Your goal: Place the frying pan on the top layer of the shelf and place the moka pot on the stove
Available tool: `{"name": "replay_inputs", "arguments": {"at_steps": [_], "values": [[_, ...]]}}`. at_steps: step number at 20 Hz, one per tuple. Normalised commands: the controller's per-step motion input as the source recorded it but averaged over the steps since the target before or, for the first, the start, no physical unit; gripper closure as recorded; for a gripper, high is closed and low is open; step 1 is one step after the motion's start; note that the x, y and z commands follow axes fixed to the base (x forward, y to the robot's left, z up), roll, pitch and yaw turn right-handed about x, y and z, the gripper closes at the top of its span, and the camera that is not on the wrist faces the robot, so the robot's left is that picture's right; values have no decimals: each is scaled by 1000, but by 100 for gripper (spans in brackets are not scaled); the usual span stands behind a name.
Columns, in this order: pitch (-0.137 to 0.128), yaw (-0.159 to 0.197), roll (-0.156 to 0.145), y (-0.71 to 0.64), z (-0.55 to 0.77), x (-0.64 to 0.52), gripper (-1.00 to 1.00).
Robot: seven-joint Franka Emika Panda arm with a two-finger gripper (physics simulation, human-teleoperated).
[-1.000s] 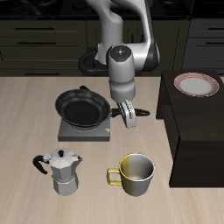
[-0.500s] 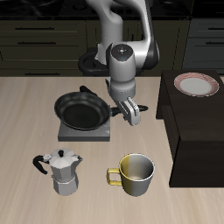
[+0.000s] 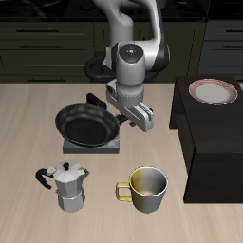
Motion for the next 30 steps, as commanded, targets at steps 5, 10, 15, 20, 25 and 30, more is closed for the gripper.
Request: {"name": "replay_inputs", "arguments": {"at_steps": [5, 10, 15, 20, 25, 30], "values": [[-3, 212, -41, -301, 151, 95, 100], [-27, 226, -61, -407, 331, 39, 100], [-22, 170, -3, -298, 290, -21, 100], [-36, 261, 21, -177, 236, -26, 100], [-35, 182, -31, -201, 178, 27, 100], [-36, 193, 4, -97, 155, 16, 100]]}}
